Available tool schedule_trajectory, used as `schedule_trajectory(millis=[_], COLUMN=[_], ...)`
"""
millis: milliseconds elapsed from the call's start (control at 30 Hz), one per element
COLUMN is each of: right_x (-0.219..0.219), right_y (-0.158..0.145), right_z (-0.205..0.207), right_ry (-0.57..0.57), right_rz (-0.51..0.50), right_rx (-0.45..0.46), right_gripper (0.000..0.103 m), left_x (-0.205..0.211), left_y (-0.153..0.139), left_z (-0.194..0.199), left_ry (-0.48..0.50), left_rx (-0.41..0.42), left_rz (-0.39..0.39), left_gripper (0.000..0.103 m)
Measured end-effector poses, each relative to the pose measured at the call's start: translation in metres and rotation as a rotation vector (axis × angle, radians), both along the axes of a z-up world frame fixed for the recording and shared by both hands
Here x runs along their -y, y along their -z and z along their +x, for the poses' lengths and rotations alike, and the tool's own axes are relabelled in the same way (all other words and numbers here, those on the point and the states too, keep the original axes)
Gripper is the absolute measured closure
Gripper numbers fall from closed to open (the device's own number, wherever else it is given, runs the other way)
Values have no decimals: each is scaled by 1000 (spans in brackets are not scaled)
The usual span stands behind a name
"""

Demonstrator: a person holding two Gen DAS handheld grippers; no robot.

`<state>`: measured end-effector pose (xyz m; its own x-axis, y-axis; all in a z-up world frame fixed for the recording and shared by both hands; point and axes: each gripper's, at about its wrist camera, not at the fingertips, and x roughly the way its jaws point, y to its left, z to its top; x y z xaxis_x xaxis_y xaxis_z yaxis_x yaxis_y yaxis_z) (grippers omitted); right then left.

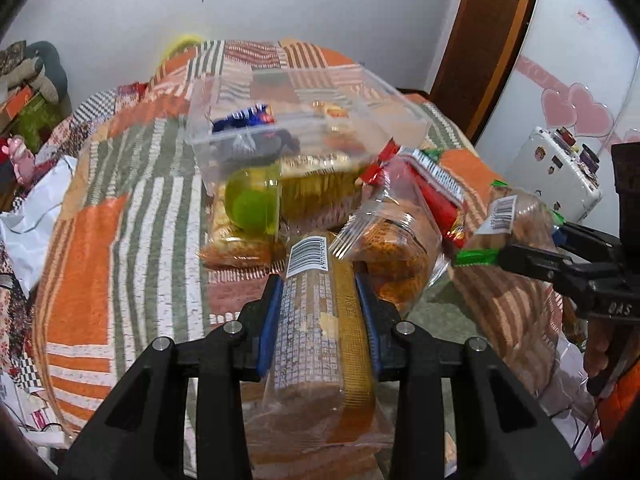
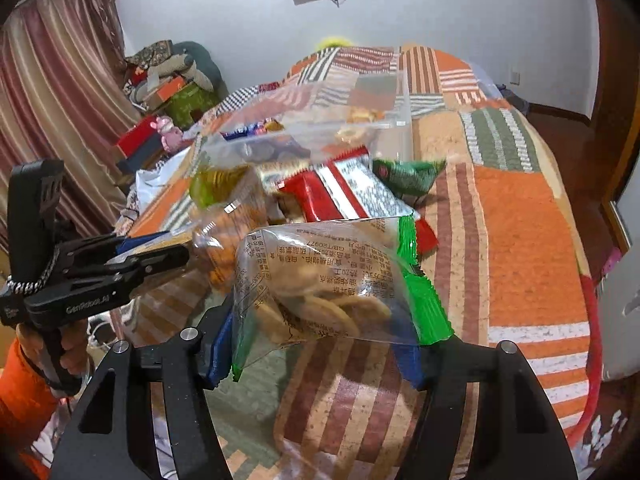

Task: Organize snacks
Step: 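Lower the wafer roll and cookie bag into the clear box, open both tools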

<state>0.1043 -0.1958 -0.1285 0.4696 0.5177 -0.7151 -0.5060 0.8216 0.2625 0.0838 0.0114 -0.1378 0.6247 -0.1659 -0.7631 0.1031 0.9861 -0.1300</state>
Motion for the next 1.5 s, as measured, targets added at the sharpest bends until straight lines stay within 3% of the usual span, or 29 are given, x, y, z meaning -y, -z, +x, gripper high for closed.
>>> schedule_trajectory(millis=[367, 667, 1133, 1500], right_x=[-4, -14, -31, -52], right_y=[-27, -44, -58, -42], right_z=[9, 26, 80, 120], right_ry=[2, 7, 25, 20], right_rz=[40, 52, 64, 36], right_rx=[76, 133, 166, 117], right_gripper=[42, 42, 42, 42], left_x=[-8, -19, -34, -29], left_y=[-39, -66, -84, -68], left_z=[-9, 7, 75, 138], left_ry=[-13, -36, -70, -60], left_rx=[97, 169, 217, 170], left_rz=[-9, -11, -27, -38], left_gripper=[67, 67, 67, 67])
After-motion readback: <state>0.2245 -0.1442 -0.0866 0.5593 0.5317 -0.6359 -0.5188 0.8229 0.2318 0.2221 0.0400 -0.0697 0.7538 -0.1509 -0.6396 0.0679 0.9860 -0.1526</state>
